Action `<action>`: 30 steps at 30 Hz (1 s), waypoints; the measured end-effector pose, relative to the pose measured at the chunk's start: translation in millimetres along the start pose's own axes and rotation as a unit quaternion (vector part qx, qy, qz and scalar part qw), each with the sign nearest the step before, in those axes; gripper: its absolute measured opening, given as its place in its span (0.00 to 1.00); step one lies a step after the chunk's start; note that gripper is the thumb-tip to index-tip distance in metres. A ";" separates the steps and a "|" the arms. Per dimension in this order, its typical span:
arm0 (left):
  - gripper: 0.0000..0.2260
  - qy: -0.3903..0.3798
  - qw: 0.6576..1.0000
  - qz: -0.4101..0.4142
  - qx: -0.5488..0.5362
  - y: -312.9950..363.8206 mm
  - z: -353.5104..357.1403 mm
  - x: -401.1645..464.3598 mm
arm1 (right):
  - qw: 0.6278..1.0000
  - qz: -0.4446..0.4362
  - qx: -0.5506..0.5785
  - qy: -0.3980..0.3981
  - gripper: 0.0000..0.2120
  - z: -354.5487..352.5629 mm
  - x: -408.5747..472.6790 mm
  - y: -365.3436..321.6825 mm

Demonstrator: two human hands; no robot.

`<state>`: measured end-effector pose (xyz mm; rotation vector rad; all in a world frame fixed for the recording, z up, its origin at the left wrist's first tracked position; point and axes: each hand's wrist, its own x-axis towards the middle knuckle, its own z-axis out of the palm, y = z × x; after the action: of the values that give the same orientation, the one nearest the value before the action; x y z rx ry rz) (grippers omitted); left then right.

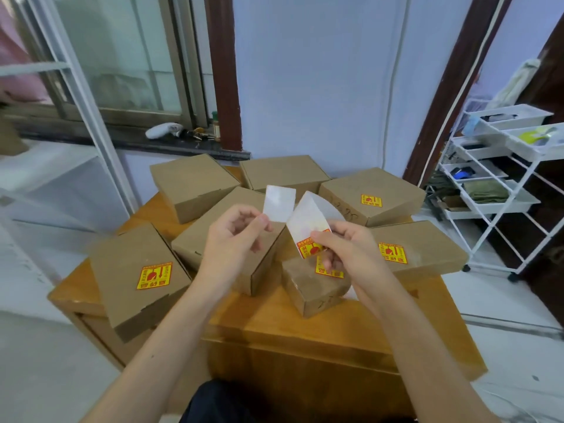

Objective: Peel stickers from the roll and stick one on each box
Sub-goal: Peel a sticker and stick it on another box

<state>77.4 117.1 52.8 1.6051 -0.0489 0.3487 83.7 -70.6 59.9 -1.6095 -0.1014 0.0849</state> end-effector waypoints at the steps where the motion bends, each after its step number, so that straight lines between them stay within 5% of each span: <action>1: 0.03 0.004 1.000 0.001 -0.003 -0.6 -5.8 2.3 | 1.000 0.001 0.003 -0.002 0.08 4.0 3.8 0.8; 15: 0.02 0.033 0.991 0.048 0.117 -15.3 -57.5 26.5 | 0.999 0.006 0.020 -0.025 0.09 59.2 49.8 7.3; 22: 0.02 0.052 0.964 0.085 0.246 -23.2 -85.1 61.9 | 0.998 0.007 0.028 -0.049 0.05 88.3 74.6 11.0; 30: 0.02 0.067 0.917 0.099 0.381 -35.0 -102.5 127.0 | 0.997 0.014 -0.001 -0.079 0.10 98.0 109.2 3.6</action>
<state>186.9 243.1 53.5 2.3515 0.0363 0.6945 180.6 39.3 53.1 -1.6060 -0.2018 0.2334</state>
